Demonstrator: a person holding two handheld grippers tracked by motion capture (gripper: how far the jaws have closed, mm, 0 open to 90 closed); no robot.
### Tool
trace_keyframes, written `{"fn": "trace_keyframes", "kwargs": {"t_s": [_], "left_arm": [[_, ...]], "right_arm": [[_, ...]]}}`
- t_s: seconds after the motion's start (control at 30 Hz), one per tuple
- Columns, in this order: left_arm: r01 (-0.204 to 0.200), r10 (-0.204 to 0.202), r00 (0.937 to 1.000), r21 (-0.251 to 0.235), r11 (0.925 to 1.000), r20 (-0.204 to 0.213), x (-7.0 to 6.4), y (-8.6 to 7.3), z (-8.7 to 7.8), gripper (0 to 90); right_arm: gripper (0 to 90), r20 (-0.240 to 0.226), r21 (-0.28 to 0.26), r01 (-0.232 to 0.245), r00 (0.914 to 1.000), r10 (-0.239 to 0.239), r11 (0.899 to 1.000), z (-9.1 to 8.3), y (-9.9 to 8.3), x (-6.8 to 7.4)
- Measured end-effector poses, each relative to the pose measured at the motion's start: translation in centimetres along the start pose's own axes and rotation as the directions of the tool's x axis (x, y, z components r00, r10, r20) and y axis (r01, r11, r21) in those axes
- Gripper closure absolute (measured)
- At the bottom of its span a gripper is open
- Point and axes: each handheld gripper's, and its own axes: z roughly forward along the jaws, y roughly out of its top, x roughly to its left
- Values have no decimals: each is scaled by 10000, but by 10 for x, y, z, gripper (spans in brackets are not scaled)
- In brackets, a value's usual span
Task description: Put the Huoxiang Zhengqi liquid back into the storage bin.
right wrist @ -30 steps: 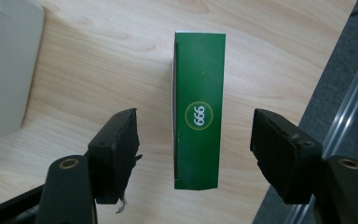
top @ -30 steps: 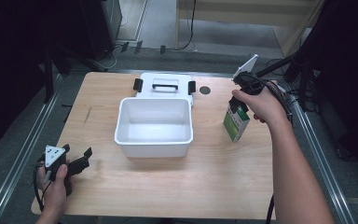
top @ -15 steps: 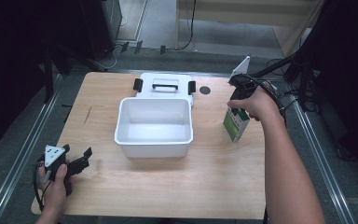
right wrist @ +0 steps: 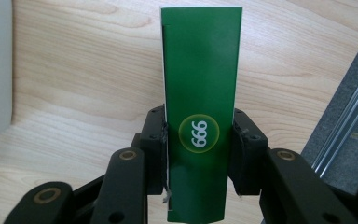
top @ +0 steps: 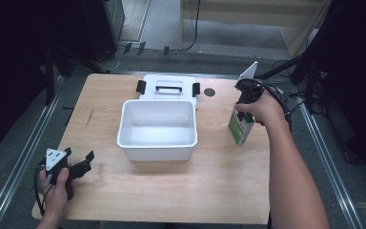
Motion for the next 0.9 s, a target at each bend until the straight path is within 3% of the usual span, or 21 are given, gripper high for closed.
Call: {"fn": "trace_keyframes", "kwargs": {"t_s": [0.27, 0.4, 0.57, 0.73, 0.9], "left_arm": [[-3, 3, 10000, -13, 10000, -13, 0, 0, 0, 140], [1, -1, 10000, 1, 10000, -13, 0, 0, 0, 140], [8, -8, 10000, -26, 10000, -20, 0, 0, 0, 140], [42, -43, 10000, -37, 10000, -24, 0, 0, 0, 140], [47, -48, 10000, -16, 10000, -43, 0, 0, 0, 140]], "right_arm": [[654, -195, -139, 839, 9963, -841, 9964, -3, -3, 3], [655, -264, -464, 1689, 9851, -1702, 9845, -13, -5, 8], [655, -289, -811, 1799, 9827, -1827, 9803, -31, -6, 13], [655, -299, -804, 1740, 9838, -1768, 9815, -44, -6, 20], [655, -328, -1163, 2069, 9767, -2120, 9714, -60, -7, 28]]}}
